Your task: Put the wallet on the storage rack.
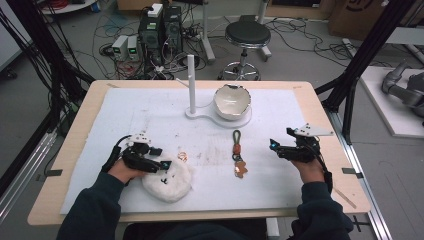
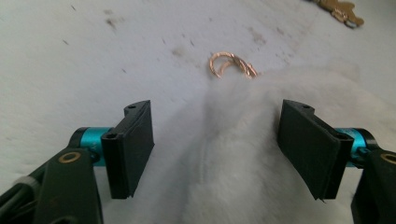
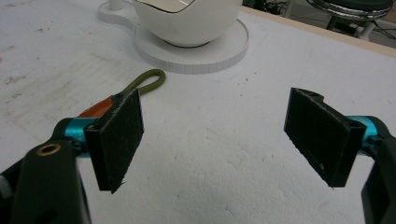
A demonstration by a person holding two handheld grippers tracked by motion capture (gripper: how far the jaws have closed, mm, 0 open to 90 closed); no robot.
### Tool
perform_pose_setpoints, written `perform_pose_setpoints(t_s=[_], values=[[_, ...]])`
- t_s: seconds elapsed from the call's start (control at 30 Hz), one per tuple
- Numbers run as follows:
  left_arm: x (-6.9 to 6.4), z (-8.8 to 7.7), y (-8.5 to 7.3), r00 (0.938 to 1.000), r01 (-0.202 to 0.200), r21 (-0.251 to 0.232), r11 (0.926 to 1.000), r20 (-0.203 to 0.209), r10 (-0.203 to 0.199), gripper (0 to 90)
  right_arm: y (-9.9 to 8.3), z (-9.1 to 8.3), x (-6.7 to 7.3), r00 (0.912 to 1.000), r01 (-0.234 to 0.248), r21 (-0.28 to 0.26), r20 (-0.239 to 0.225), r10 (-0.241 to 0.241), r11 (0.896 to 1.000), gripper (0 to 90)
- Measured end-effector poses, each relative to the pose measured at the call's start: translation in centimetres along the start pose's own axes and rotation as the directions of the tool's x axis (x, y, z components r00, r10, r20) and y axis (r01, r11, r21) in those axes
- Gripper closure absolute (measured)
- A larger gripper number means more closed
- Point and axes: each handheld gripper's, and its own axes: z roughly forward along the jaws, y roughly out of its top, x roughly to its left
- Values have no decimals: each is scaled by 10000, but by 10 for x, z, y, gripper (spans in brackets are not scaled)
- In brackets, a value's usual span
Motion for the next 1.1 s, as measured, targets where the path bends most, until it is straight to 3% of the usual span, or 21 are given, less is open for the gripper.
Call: perform_pose_setpoints(t_s=[0.07, 0.1, 0.13, 0.17, 0.27, 0.47, 0.5, 0.6, 0.63, 0.67, 0.7, 0.73, 0.8, 0.83, 0.87, 0.93, 1.0, 1.03, 1.07, 1.1], values=[[0, -1, 1, 10000, -68, 109, 9999, 19, 68, 286, 0, 0, 0, 10000, 42, 4, -9, -42, 10000, 200], [0, -2, 3, 9979, -349, 344, 9988, 555, 330, 437, 0, 1, 0, 10000, 68, 40, -39, -68, 10000, 200], [0, -2, 3, 9979, -349, 344, 9988, 555, 330, 570, 0, 1, 0, 10000, 68, 40, -39, -68, 10000, 200], [-4, -2, 5, 9981, -379, 484, 9981, 507, 354, 586, 0, 1, 0, 10000, 77, 55, -45, -77, 10000, 200], [-4, -5, 8, 9982, -389, 459, 9982, 485, 367, 742, 0, 2, 0, 10000, 87, 79, -48, -87, 9999, 200], [-6, -8, 12, 9981, -382, 80, 9992, 492, 378, 783, 0, 2, 0, 9999, 75, 118, -69, -74, 9999, 201], [-7, -10, 15, 9985, -283, -349, 9990, 450, 299, 788, 0, 2, 0, 9999, 102, 94, -80, -101, 9999, 200], [-6, -15, 17, 9990, -165, -777, 9968, 405, 197, 794, 0, 2, 1, 9999, 72, 105, -103, -71, 9999, 201], [-6, -19, 19, 9995, 68, -1299, 9915, 322, -26, 795, 0, 2, 1, 9999, 52, 112, -144, -51, 9999, 201], [-6, -19, 19, 9995, 68, -1299, 9915, 322, -26, 796, 0, 2, 1, 9999, 52, 112, -144, -51, 9999, 201], [-5, -24, 21, 9994, 310, -1972, 9799, 226, -271, 795, 1, 3, 2, 9995, -32, 106, -304, 35, 9999, 201], [-5, -24, 21, 9994, 310, -1972, 9799, 226, -271, 795, 1, 3, 2, 9995, -32, 106, -304, 35, 9999, 201], [-5, -29, 23, 9989, 460, -2633, 9636, 156, -434, 795, 2, 4, 4, 9986, -106, 59, -517, 109, 9999, 200], [-6, -32, 24, 9988, 472, -3173, 9472, 51, -481, 796, 3, 5, 8, 9972, -94, -8, -742, 93, 10000, 201], [-6, -32, 24, 9988, 472, -3173, 9472, 51, -481, 797, 3, 5, 8, 9972, -94, -8, -742, 93, 10000, 201], [-8, -34, 26, 9989, 373, -3576, 9331, -128, -449, 798, 8, 7, 15, 9932, -182, -134, -1151, 166, 9997, 201], [-11, -36, 28, 9993, 226, -3815, 9241, -203, -328, 800, 11, 9, 20, 9888, -260, -337, -1476, 207, 9991, 201], [-16, -36, 31, 9993, 11, -4003, 9164, -341, -161, 800, 13, 10, 22, 9865, -304, -433, -1619, 230, 9986, 201], [-16, -36, 31, 9993, 11, -4003, 9164, -341, -161, 800, 15, 11, 25, 9836, -373, -502, -1781, 278, 9980, 201], [-21, -35, 34, 9992, -165, -4237, 9057, -394, -2, 800, 16, 12, 29, 9808, -429, -548, -1925, 316, 9976, 201]])
